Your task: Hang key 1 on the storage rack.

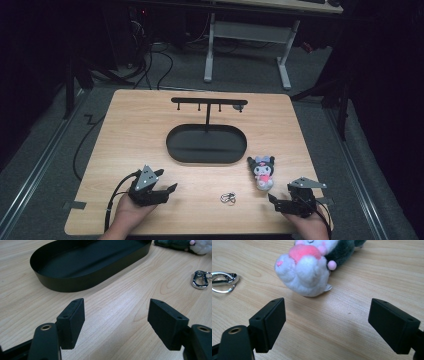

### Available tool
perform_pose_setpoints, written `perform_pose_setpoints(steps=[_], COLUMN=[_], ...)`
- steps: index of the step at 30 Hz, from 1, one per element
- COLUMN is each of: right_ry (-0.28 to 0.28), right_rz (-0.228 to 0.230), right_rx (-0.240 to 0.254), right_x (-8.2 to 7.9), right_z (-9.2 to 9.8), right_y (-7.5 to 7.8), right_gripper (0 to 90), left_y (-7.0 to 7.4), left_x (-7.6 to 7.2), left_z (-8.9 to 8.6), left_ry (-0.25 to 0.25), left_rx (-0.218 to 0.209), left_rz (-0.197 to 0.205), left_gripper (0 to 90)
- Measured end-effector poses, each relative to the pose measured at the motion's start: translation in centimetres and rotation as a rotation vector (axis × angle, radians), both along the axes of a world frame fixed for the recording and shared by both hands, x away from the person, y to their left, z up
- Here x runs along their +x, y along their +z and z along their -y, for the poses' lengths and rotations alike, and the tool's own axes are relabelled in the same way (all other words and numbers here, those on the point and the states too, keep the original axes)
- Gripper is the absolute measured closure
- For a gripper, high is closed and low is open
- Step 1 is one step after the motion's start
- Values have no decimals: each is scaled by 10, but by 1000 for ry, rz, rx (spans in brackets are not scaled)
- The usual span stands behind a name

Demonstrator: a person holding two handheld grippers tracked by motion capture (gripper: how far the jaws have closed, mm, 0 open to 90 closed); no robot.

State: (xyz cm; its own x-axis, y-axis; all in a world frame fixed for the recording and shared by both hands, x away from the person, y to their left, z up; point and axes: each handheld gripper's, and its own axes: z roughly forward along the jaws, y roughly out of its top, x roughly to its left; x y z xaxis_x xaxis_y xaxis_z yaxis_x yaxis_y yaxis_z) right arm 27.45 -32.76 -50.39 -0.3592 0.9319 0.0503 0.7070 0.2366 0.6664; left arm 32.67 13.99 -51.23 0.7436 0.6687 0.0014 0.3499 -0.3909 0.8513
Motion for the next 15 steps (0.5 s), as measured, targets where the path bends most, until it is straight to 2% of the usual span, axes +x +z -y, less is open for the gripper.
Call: perform_pose_setpoints(steps=[9,12,15], right_ry=[8,15,10], right_rz=[-29,-50,-90], right_rx=[-35,-46,-33], right_x=[6,9,12], right_z=[-13,-16,-18], right_y=[13,12,11], right_gripper=[136,138,148], left_y=[1,0,-1], left_x=[-3,-3,-3], left_z=[-2,-2,-2], left_ry=[-17,-19,-23], left_rx=[-5,0,7], left_rz=[9,8,6], left_gripper=[313,313,314])
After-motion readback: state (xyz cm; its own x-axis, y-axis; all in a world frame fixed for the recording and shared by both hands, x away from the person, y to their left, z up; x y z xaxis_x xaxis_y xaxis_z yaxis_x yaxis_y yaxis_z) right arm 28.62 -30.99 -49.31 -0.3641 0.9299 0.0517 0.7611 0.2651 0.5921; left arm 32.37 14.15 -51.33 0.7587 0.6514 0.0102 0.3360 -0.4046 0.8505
